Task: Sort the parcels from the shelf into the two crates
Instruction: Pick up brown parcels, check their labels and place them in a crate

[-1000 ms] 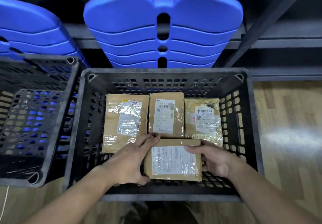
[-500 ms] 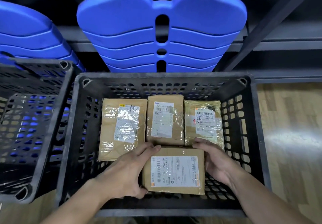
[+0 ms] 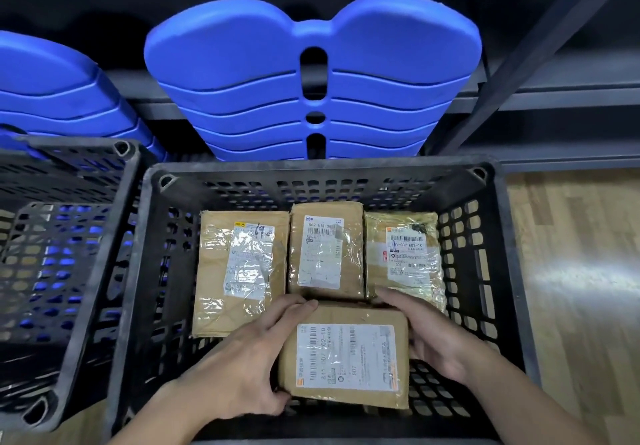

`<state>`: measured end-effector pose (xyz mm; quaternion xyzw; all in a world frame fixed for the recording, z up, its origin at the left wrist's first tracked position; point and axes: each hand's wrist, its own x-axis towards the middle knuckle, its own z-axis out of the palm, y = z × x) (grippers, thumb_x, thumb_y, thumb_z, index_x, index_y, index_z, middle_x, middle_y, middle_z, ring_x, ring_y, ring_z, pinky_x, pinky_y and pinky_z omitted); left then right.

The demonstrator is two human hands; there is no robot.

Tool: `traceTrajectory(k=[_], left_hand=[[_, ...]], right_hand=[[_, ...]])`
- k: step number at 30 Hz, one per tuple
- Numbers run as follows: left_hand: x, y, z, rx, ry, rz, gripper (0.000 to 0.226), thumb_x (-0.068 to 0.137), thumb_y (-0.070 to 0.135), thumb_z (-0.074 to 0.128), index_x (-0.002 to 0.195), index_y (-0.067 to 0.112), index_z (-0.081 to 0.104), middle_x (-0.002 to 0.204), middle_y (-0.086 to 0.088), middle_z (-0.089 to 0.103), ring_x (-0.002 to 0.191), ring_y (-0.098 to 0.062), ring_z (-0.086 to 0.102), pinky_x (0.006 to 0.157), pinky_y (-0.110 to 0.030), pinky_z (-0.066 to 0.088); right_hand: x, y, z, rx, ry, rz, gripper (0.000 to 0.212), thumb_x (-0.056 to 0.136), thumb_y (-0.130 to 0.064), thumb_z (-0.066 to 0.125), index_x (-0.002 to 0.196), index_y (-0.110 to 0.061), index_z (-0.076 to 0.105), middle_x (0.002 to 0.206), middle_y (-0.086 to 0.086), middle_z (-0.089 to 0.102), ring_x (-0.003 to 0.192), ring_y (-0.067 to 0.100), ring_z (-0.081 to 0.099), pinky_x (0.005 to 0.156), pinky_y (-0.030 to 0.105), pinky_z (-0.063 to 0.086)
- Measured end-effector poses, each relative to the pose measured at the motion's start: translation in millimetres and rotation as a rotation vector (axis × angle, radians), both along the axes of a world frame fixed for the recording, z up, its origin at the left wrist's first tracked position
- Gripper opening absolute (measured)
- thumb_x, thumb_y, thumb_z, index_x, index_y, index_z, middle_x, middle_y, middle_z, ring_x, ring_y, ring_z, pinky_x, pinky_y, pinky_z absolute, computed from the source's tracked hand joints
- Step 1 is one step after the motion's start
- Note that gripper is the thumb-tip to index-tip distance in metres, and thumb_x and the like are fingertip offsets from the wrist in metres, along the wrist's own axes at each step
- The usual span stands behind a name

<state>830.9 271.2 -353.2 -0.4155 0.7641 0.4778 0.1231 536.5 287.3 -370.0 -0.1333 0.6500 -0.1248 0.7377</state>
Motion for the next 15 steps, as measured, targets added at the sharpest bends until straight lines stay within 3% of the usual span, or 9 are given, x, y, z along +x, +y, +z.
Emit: traceTrajectory(k=[2,4,6,8,10,12,13,15], left_hand=[[-2,-9,11,-0.037,0.033,-0.026,0.123,0.075,0.038,0.081,0.153,0.061,-0.011,0.158,0.040,-0.017,0.123,0.004,0.048,0.096,0.000,0.035],[-6,-22,16,-0.121,0.101,0.011,0.123,0.077,0.024,0.079,0.158,0.056,-0.007,0.165,0.031,-0.015,0.118,-0.002,0.058,0.096,-0.017,0.052],[-15,-36,11,-0.271,0.207,0.189,0.115,0.078,0.010,0.079,0.163,0.046,0.011,0.170,0.020,0.002,0.115,-0.004,0.061,0.086,-0.016,0.056],[-32,-44,1,-0.410,0.279,0.472,0.089,0.081,0.010,0.082,0.154,0.035,0.037,0.159,0.012,0.030,0.126,0.011,0.049,0.095,-0.002,0.042],[-58,-47,-7,-0.242,0.282,0.675,0.071,0.085,0.014,0.082,0.142,0.037,0.047,0.141,0.011,0.049,0.117,0.013,0.053,0.097,-0.007,0.046],[-84,-42,-16,0.090,0.313,0.556,0.083,0.086,0.012,0.081,0.152,0.038,0.040,0.139,0.017,0.054,0.120,0.007,0.056,0.105,-0.018,0.049],[-96,-39,-20,0.162,0.338,0.437,0.100,0.083,0.015,0.085,0.160,0.041,0.026,0.146,0.026,0.046,0.130,0.013,0.047,0.113,-0.015,0.039],[-116,-38,-27,0.159,0.342,0.308,0.128,0.076,0.027,0.092,0.161,0.050,0.000,0.153,0.042,0.021,0.138,0.024,0.025,0.113,-0.003,0.020]], right_hand=[[-10,-2,12,-0.052,-0.083,0.025,0.068,0.070,-0.057,0.087,0.124,-0.020,0.068,0.117,0.014,0.076,0.116,0.031,0.071,0.104,0.050,0.053],[-17,-4,17,-0.130,-0.094,0.006,0.075,0.064,-0.037,0.097,0.128,-0.020,0.064,0.116,0.011,0.077,0.112,0.029,0.073,0.100,0.051,0.056],[-18,-4,17,-0.187,-0.030,-0.149,0.071,0.067,-0.025,0.090,0.132,-0.017,0.061,0.115,0.011,0.078,0.109,0.029,0.074,0.094,0.048,0.059],[-11,0,16,-0.220,0.002,-0.388,0.065,0.074,-0.030,0.082,0.134,-0.016,0.061,0.118,0.010,0.077,0.112,0.027,0.073,0.099,0.051,0.057],[0,8,14,-0.247,0.021,-0.625,0.058,0.081,-0.036,0.077,0.135,-0.018,0.062,0.121,0.008,0.076,0.115,0.027,0.072,0.104,0.051,0.054],[9,15,11,-0.265,0.096,-0.765,0.049,0.088,-0.038,0.072,0.133,-0.019,0.064,0.119,0.006,0.077,0.114,0.026,0.072,0.104,0.049,0.053],[11,18,10,-0.274,0.147,-0.777,0.044,0.093,-0.038,0.069,0.132,-0.019,0.064,0.116,0.004,0.078,0.111,0.025,0.073,0.103,0.049,0.053],[12,20,7,-0.305,0.287,-0.673,0.034,0.100,-0.039,0.063,0.129,-0.020,0.065,0.111,0.002,0.079,0.105,0.023,0.075,0.099,0.048,0.056]])
